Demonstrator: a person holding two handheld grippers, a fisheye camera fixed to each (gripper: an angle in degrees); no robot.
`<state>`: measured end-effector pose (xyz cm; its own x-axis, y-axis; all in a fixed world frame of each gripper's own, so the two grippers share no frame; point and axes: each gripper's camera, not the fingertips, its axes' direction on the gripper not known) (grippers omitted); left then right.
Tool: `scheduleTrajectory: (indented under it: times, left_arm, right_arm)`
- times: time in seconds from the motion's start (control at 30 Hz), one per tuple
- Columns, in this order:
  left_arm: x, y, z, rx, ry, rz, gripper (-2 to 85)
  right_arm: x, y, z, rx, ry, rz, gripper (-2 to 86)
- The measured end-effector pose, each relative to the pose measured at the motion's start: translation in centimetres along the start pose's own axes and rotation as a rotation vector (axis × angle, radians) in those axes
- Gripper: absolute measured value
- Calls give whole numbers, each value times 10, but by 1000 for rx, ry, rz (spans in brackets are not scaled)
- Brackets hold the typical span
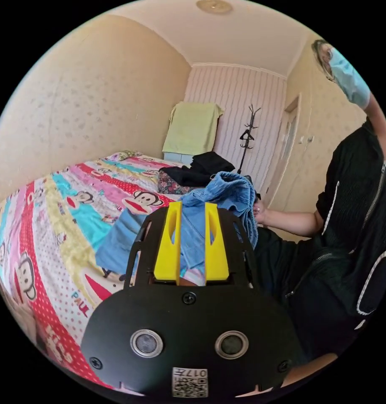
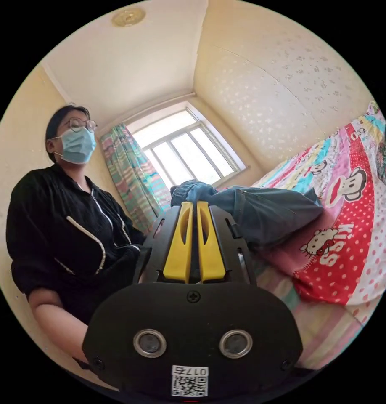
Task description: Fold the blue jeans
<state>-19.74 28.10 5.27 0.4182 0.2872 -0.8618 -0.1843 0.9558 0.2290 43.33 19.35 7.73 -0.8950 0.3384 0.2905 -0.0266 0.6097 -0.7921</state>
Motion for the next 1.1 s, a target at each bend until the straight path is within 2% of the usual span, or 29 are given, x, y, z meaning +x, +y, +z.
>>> scheduleTrajectory:
  times: [0.07,0.13,0.23,0.33,0.47,0.53,0.6,0.67,0.73,0.8,0.9,1.03,1.1]
  left_arm:
    - [7,-21,18,-54,103,168,102]
    - [11,-32,36,-82,133,240,115]
    - [25,-46,58,-43,59,348,129]
    - [30,-61,70,19,143,353,124]
    - [31,-84,81,134,318,246,46]
    - [27,-96,90,168,290,143,38]
    - [15,-109,98,179,281,-12,28]
    - [1,-134,115,120,391,-120,18]
    - [3,-153,120,120,372,-125,13]
    - [7,-173,117,137,308,-140,10]
    - [18,-208,97,212,234,-122,7]
    - [45,-251,46,405,85,-92,6]
    - [60,-265,20,479,6,-72,5]
  right_arm:
    - [-1,-13,-11,15,-43,-7,20]
    - [-4,-24,-19,27,-67,-19,20]
    - [-7,-43,-24,7,-144,-20,20]
    - [-16,-60,-31,6,-166,-37,21]
    - [-21,-78,-53,37,-189,-53,22]
    - [-24,-85,-64,28,-109,-40,23]
    - [-35,-90,-79,21,68,-4,24]
    - [-53,-89,-94,79,197,-12,24]
    - [-80,-87,-103,154,326,-49,25]
    - [-123,-74,-110,305,420,-179,25]
    - [-143,-52,-112,457,504,-183,39]
    - [-132,-29,-90,492,607,-147,90]
    - [-119,-19,-67,528,709,-145,147]
